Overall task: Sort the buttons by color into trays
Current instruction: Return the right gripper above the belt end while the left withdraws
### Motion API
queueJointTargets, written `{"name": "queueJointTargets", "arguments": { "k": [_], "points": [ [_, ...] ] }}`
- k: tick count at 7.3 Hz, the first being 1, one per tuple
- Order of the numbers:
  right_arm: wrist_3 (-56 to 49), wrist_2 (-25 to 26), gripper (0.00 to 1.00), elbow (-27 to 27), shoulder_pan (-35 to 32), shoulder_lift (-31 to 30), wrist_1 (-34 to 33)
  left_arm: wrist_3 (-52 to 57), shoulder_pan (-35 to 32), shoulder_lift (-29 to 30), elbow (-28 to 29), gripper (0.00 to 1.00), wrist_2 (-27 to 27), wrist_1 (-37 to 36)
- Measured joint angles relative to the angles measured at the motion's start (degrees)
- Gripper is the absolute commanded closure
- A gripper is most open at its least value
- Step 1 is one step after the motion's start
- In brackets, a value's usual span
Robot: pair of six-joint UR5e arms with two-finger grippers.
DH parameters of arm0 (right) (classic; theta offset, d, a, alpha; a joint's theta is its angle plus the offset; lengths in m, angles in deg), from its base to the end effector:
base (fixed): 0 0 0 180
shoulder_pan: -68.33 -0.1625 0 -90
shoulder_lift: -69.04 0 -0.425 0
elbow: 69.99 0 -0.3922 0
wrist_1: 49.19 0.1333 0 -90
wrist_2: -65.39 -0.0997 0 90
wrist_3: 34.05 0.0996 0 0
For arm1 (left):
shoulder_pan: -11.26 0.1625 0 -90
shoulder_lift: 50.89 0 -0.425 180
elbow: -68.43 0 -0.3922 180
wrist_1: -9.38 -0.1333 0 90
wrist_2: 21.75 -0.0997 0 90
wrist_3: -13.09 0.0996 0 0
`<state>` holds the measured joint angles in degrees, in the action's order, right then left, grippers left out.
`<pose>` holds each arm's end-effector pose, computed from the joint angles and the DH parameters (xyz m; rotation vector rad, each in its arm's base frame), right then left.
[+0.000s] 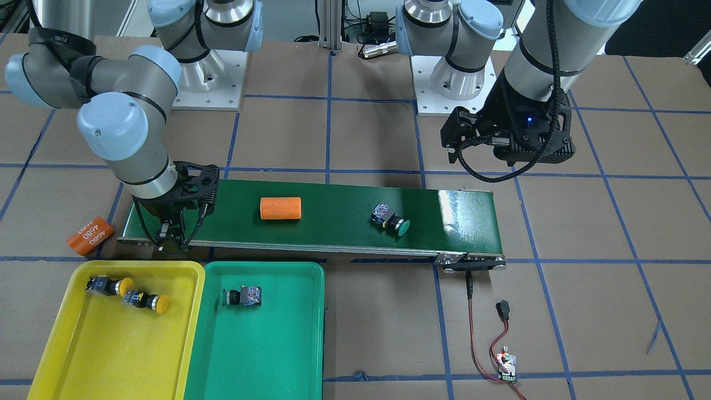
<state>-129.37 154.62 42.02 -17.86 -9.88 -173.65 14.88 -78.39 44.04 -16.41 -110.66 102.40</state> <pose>0.1003 -0.5201 0.2683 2.2437 -2.1850 0.0403 -0.1320 -0.5243 0.4832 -0.0385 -3.1205 -0.0754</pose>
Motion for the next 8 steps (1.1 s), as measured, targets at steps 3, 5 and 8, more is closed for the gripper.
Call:
{"name": "queueJointTargets", "arguments": {
  "k": [3,5,8],
  "points": [
    [-1.65,0.07,0.00,10.51,3.60,-6.17,-6.24,-0.02,0.00,0.25,0.96,0.00,0.24,-0.87],
    [-1.73,0.00,0.00,11.96,3.98,-6.68,-7.08,-0.02,0.00,0.26,1.13,0.00,0.30,-0.91],
    [-1.03,-0.02,0.00,12.14,4.01,-6.69,-7.20,-0.10,0.13,0.21,1.19,0.00,0.37,-0.82]
  ]
}}
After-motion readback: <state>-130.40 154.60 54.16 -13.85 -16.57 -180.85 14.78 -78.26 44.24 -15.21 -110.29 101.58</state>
